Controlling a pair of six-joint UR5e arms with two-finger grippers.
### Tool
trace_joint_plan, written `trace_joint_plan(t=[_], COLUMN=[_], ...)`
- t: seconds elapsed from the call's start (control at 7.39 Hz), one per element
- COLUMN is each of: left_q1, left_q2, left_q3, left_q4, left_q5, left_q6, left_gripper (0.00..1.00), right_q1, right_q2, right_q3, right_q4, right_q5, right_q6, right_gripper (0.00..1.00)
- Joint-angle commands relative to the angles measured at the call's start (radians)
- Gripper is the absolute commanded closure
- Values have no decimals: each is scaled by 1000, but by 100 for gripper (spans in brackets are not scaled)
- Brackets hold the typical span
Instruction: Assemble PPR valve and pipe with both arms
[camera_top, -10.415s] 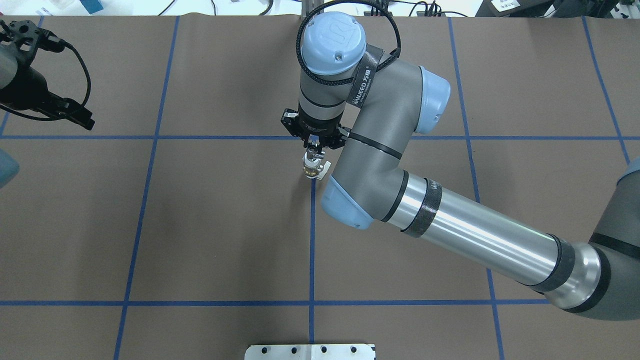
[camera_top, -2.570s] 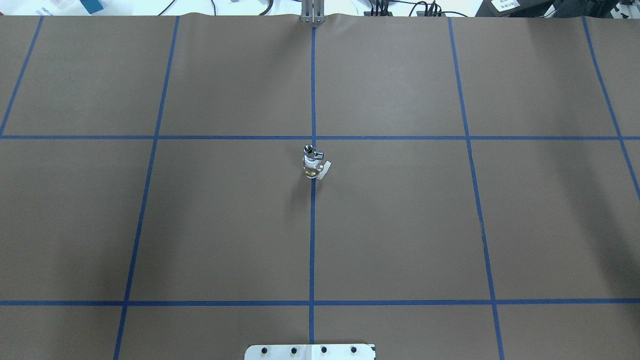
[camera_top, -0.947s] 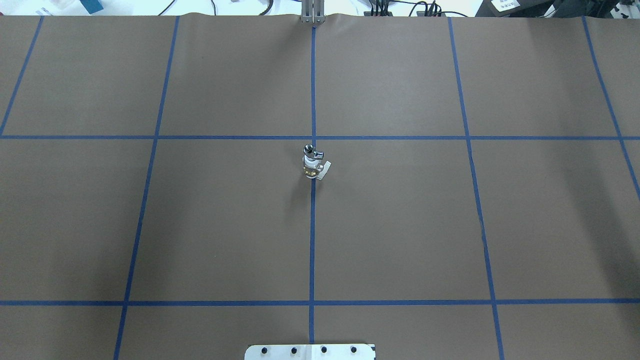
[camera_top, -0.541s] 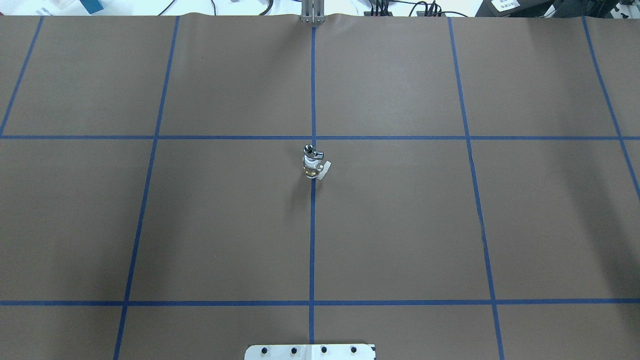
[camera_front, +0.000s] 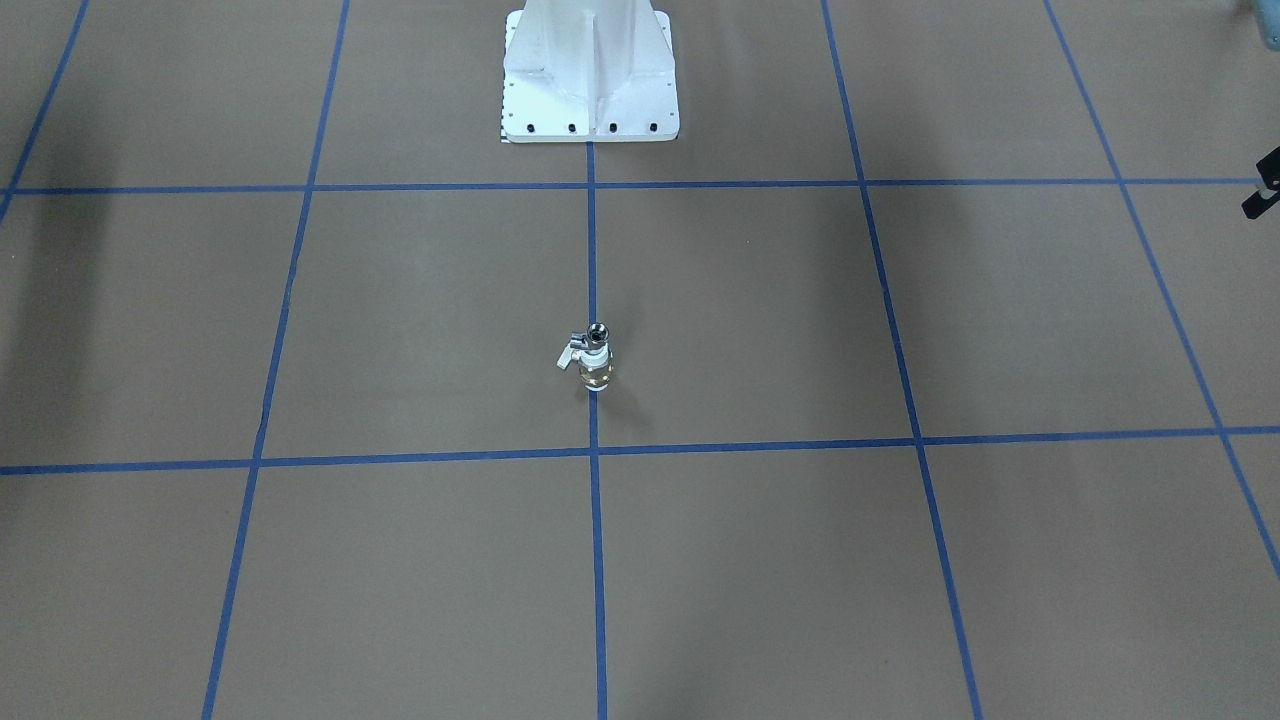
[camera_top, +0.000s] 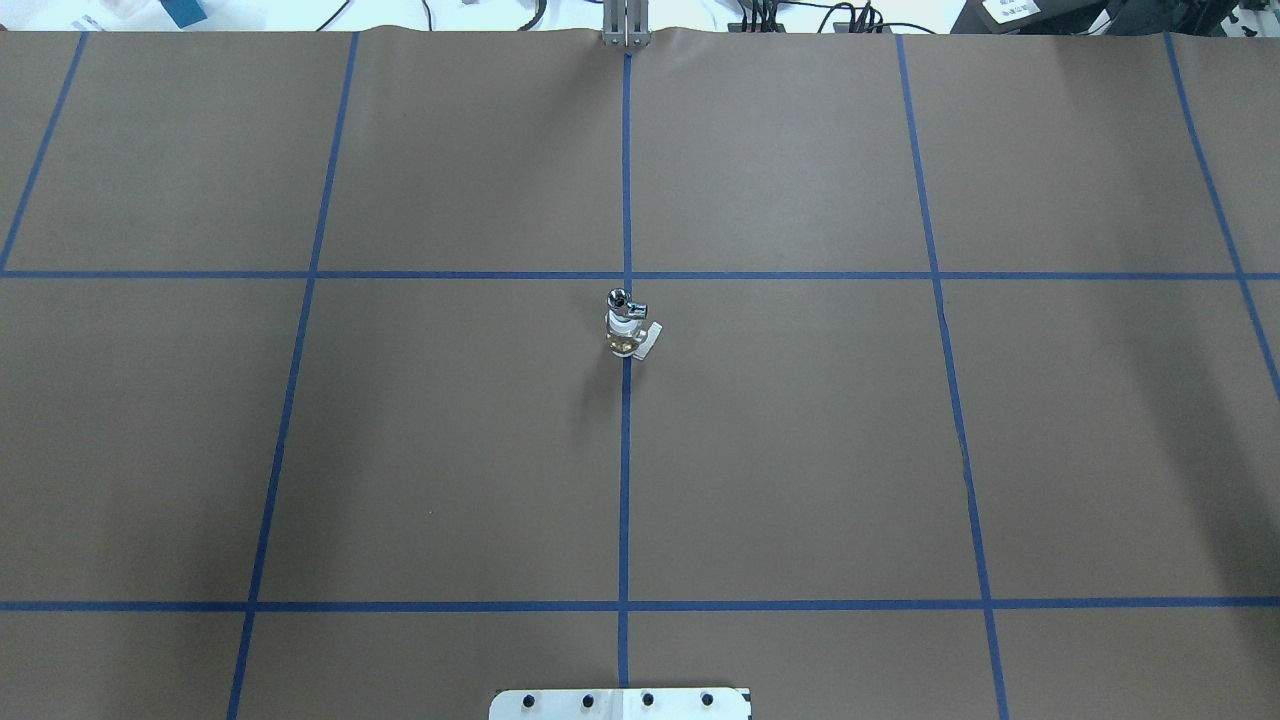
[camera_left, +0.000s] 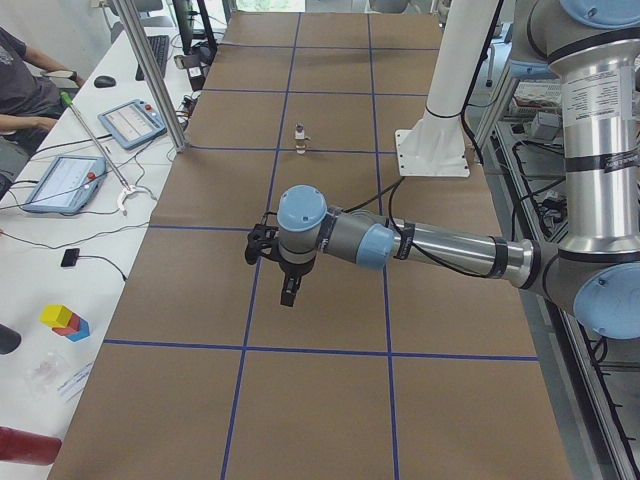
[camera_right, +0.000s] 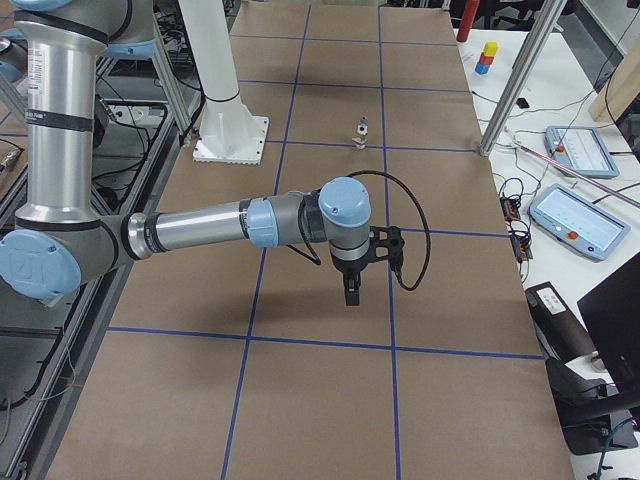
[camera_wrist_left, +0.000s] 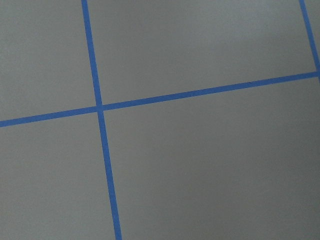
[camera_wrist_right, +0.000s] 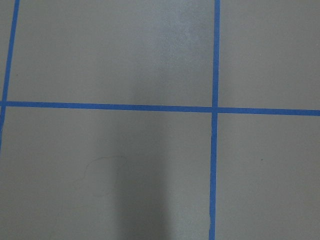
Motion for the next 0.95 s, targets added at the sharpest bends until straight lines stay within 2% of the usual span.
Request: trace_joint_plan(t=[0.0,0.54,0.81], left_q1=[0,1,0], left_q2=[1,-4,-2], left_q3=[1,25,27], left_q4=[0,0,0], left_q5=[-1,-1,-1], left_q6=[-1,-12,-26], left_gripper=[0,0,0], right_q1=[1,0,1], right_q2=[-7,-4,6], right_q3=[4,8,10], right_q4=[0,3,5], right_q5=[2,-3,-48], right_q6=[1,-5,-9], right_gripper=[0,0,0])
